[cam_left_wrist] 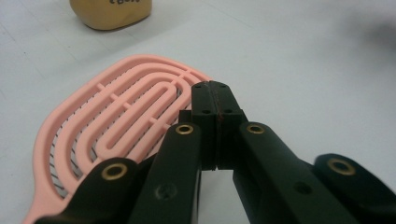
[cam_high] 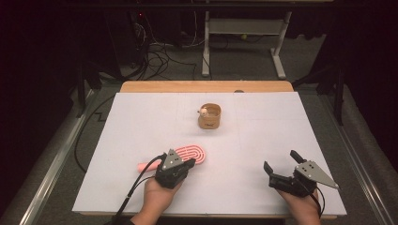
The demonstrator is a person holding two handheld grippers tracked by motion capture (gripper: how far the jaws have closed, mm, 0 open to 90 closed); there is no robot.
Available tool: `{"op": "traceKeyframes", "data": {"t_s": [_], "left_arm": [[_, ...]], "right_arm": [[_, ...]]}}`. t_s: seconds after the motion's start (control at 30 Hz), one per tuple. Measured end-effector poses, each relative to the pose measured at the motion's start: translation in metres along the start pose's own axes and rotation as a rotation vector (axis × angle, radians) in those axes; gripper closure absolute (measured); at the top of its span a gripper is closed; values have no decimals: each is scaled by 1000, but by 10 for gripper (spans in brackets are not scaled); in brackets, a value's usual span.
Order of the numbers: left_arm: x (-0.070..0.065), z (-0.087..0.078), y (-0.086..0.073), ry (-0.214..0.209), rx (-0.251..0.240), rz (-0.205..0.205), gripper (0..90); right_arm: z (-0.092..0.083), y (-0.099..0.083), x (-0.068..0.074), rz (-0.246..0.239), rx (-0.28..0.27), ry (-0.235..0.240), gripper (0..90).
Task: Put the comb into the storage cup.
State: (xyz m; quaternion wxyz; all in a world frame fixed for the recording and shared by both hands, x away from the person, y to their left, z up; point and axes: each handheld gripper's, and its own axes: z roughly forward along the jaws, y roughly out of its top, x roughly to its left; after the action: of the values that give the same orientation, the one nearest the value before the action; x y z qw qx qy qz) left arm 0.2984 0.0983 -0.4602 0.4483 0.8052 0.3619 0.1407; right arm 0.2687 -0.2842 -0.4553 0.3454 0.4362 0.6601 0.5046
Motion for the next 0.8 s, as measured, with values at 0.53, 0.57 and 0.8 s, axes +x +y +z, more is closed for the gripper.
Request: {"op": "traceKeyframes", "data": {"t_s": [0.53, 0.57, 0.8], "left_arm": [[-12, -4, -4, -3, -2, 18, 887], [-12, -3, -6, 3, 7, 22, 887], [-3, 10, -8, 20, 19, -12, 887]], "right_arm": [[-2, 0, -3, 13, -6, -4, 1], [-2, 0, -3, 13, -7, -4, 1], [-1, 0, -1, 10, -6, -1, 1]]}}
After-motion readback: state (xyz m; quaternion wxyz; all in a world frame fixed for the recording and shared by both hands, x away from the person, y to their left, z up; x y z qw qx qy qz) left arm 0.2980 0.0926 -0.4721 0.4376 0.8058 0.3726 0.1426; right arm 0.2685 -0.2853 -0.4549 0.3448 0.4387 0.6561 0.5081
